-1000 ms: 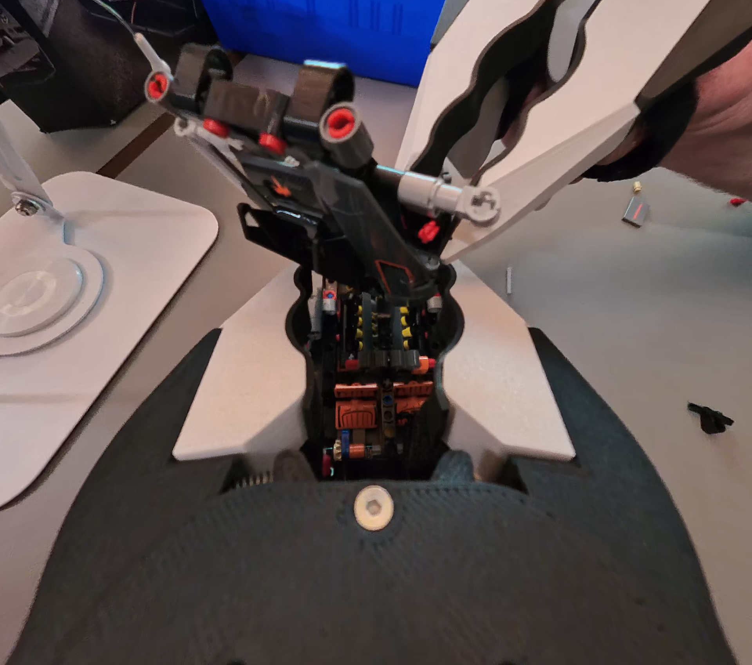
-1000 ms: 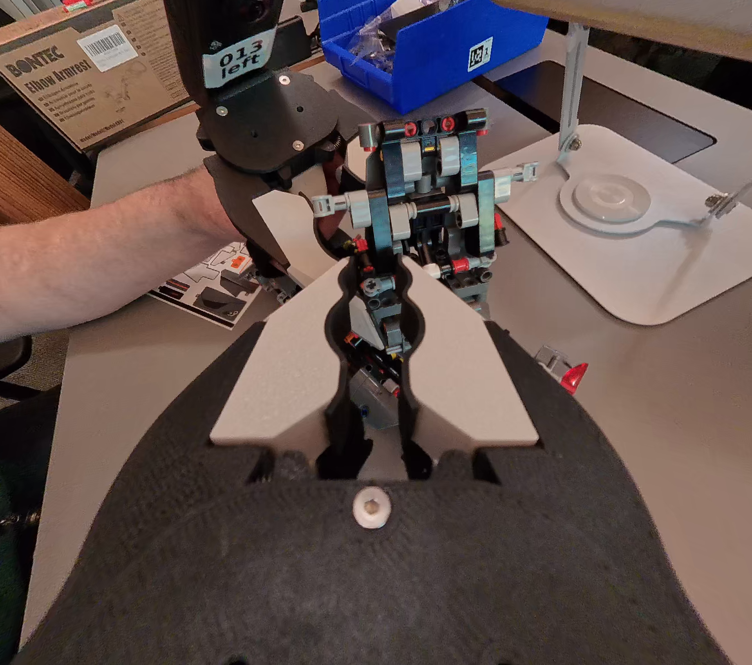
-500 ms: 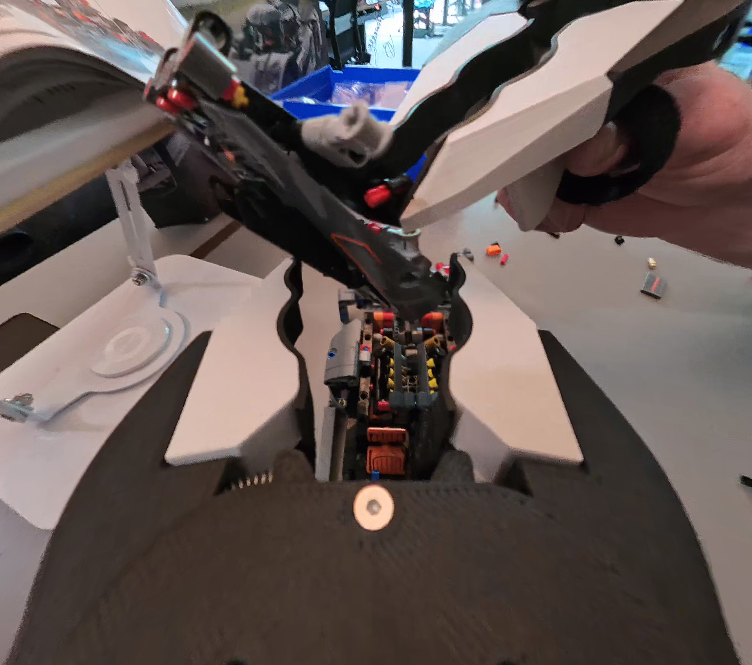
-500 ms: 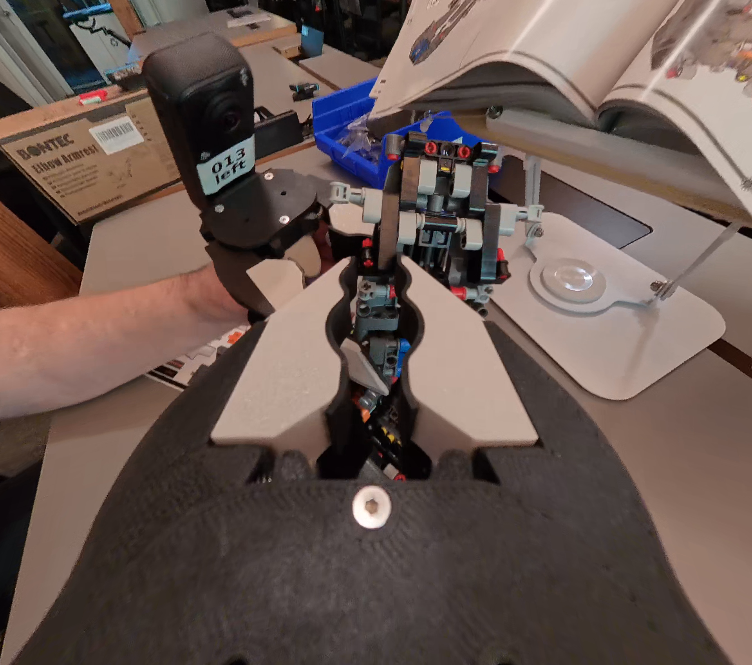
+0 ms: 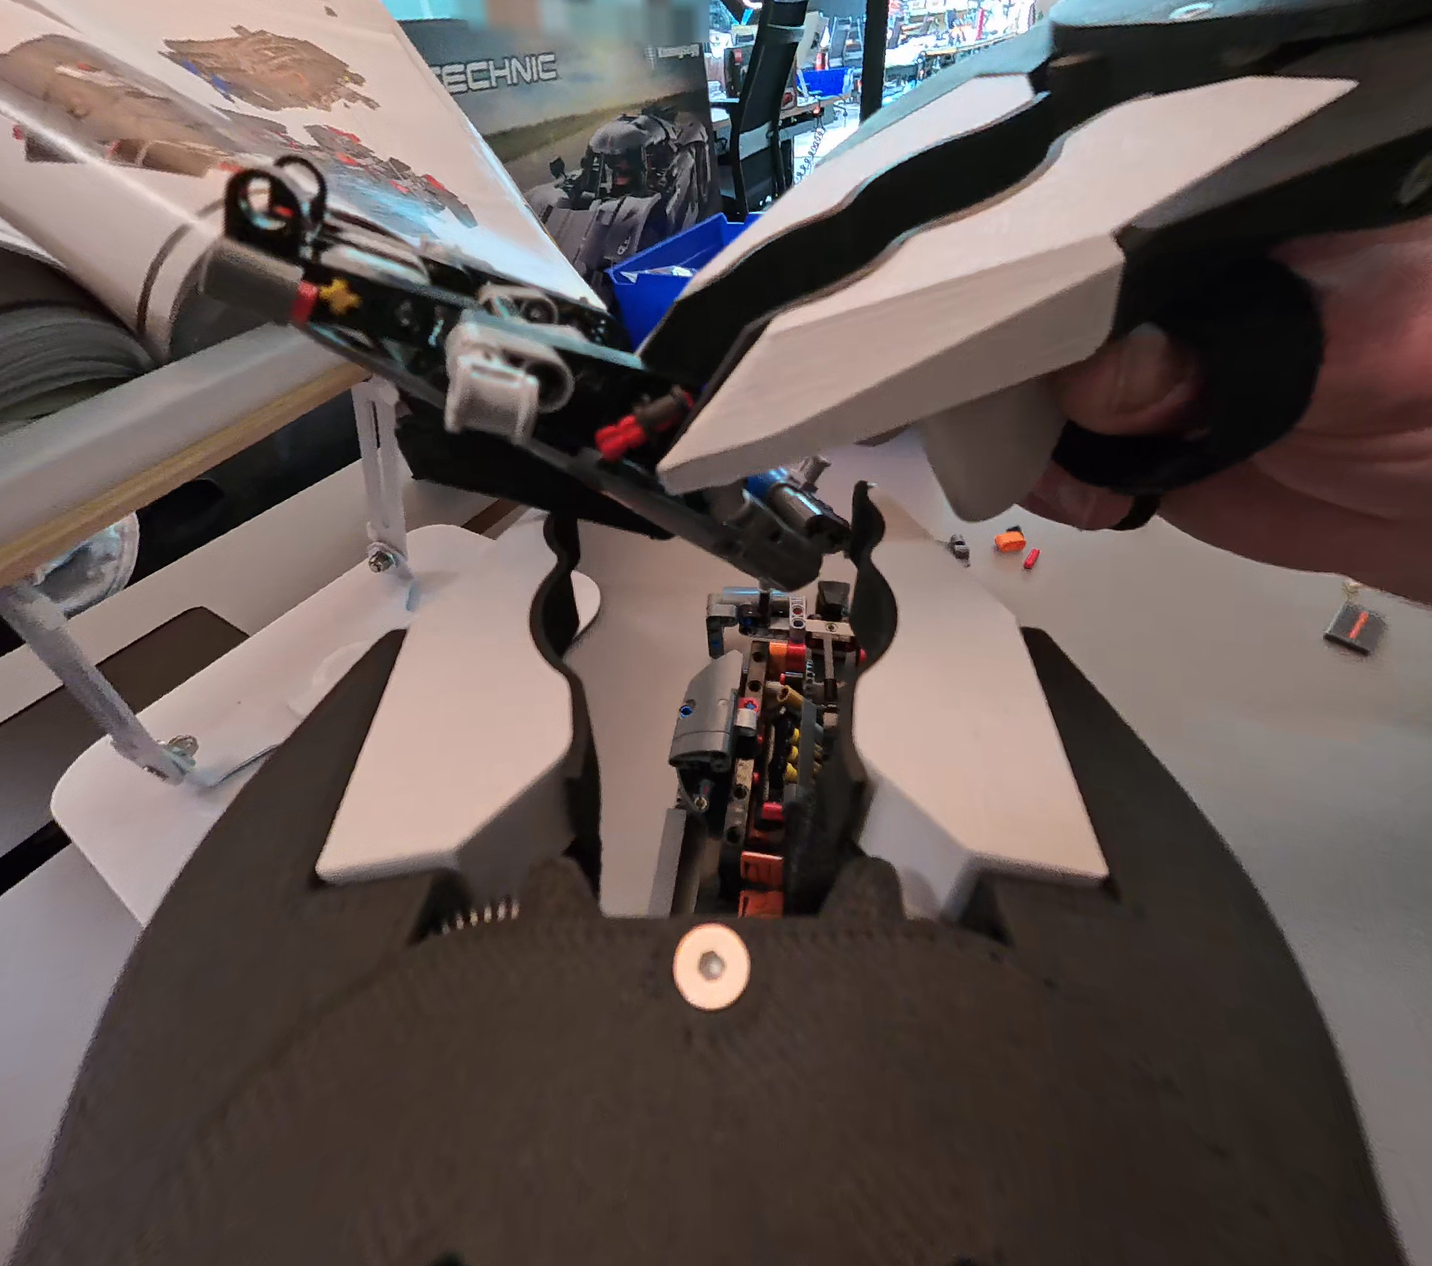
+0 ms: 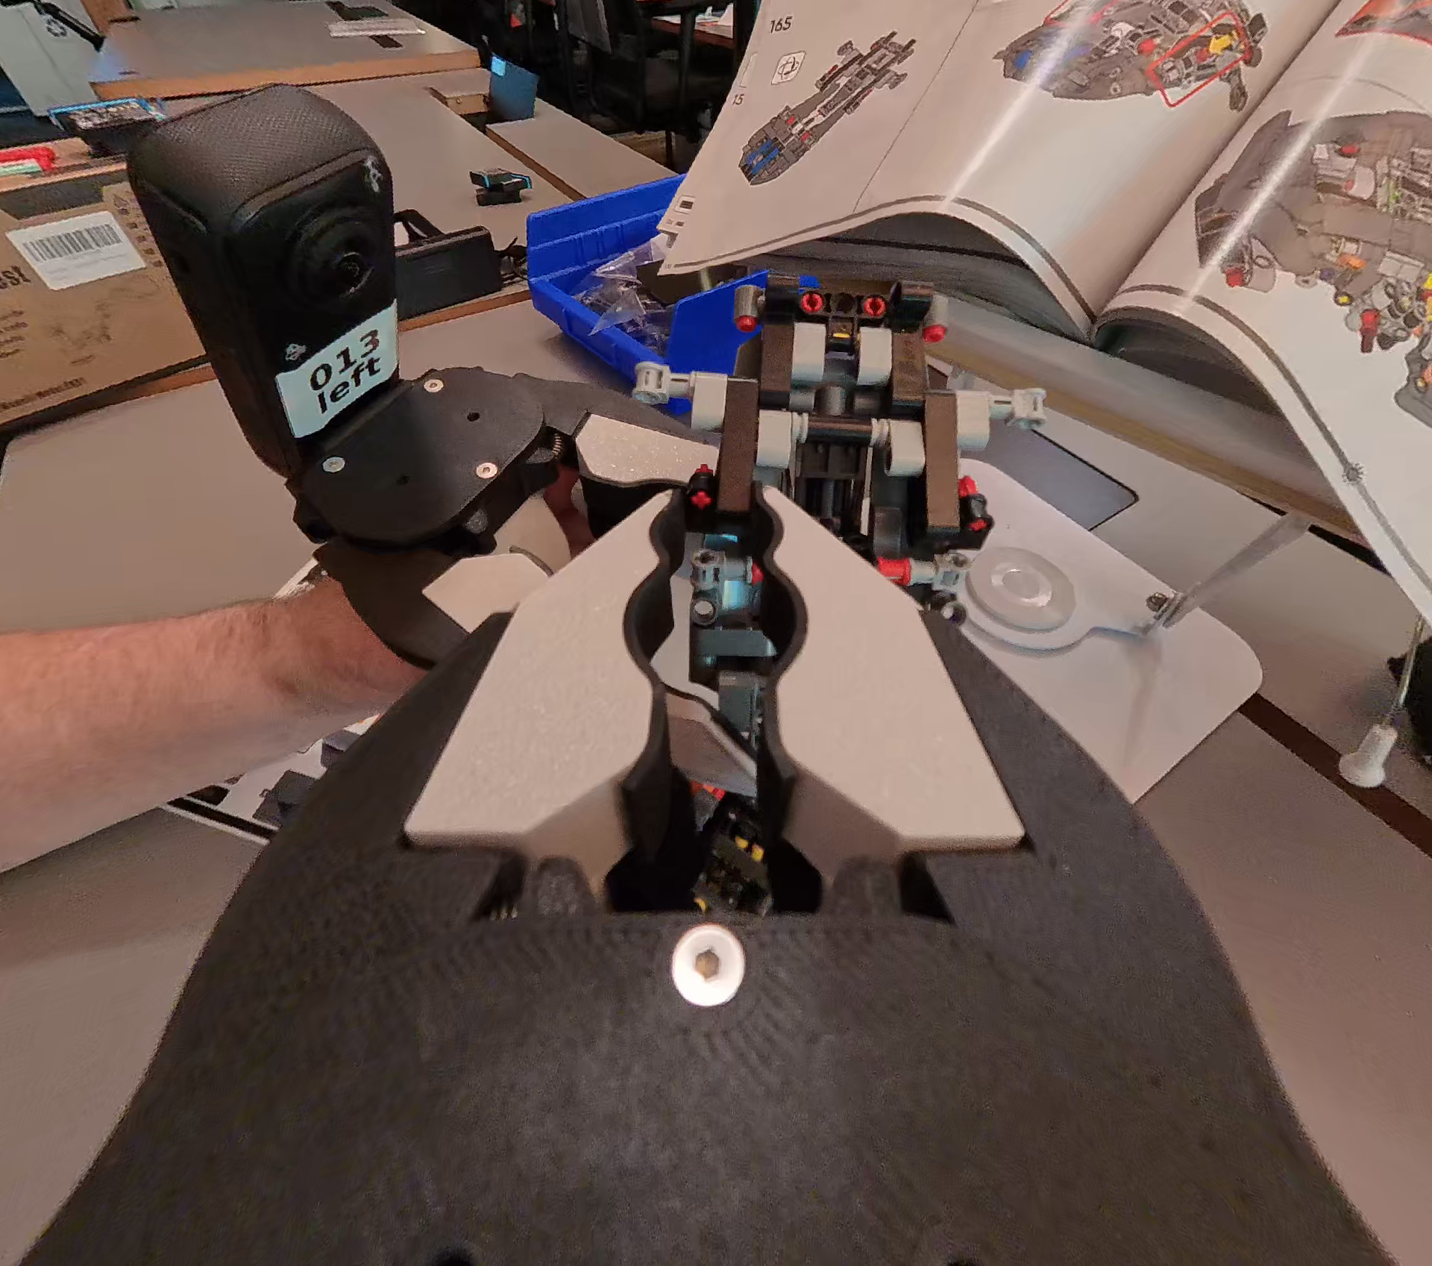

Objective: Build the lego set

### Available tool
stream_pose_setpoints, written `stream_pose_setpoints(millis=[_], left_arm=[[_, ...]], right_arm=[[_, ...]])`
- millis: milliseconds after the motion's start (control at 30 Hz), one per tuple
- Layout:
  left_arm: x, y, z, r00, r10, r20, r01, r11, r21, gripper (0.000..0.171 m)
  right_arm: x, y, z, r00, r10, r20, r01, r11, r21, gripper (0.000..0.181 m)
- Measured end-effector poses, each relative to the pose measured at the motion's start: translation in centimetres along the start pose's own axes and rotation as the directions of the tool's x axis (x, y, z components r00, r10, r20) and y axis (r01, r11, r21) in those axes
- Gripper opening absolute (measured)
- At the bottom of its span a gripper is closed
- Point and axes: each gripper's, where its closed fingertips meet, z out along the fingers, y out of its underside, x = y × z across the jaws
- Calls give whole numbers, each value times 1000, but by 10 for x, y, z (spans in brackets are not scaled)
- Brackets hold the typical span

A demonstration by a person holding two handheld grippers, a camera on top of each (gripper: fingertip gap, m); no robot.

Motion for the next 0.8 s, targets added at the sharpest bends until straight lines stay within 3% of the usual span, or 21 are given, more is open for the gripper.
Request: stream_pose_setpoints(millis=[367,733,800], left_arm=[[-8,-4,-7,999,-31,10,31,998,48,49],[-5,-11,-10,1000,-22,-13,23,995,93,44],[-6,-9,-10,1000,-7,3,7,996,86,31]], right_arm=[[-4,-11,5,999,-38,-12,38,999,24,13],[-5,-19,-5,999,-46,-22,47,996,74,13],[-2,-20,-8,998,-45,-37,48,996,80,13]])
